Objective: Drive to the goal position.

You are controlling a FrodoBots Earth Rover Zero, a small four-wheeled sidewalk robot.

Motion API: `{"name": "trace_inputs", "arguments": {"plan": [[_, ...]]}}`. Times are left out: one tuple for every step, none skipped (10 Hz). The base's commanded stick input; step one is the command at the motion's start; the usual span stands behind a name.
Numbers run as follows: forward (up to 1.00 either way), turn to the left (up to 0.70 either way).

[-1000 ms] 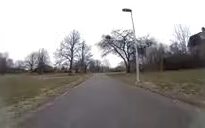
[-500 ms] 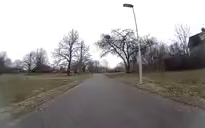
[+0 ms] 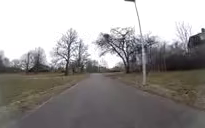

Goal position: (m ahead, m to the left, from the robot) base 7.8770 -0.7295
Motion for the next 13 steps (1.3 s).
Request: {"name": "trace_inputs", "arguments": {"plan": [[1.00,0.00],[1.00,0.00],[1.00,0.00],[1.00,0.00],[1.00,0.00],[1.00,0.21],[1.00,0.40],[1.00,0.40],[1.00,0.40],[1.00,0.40],[1.00,0.38],[1.00,0.11],[1.00,0.00]]}}
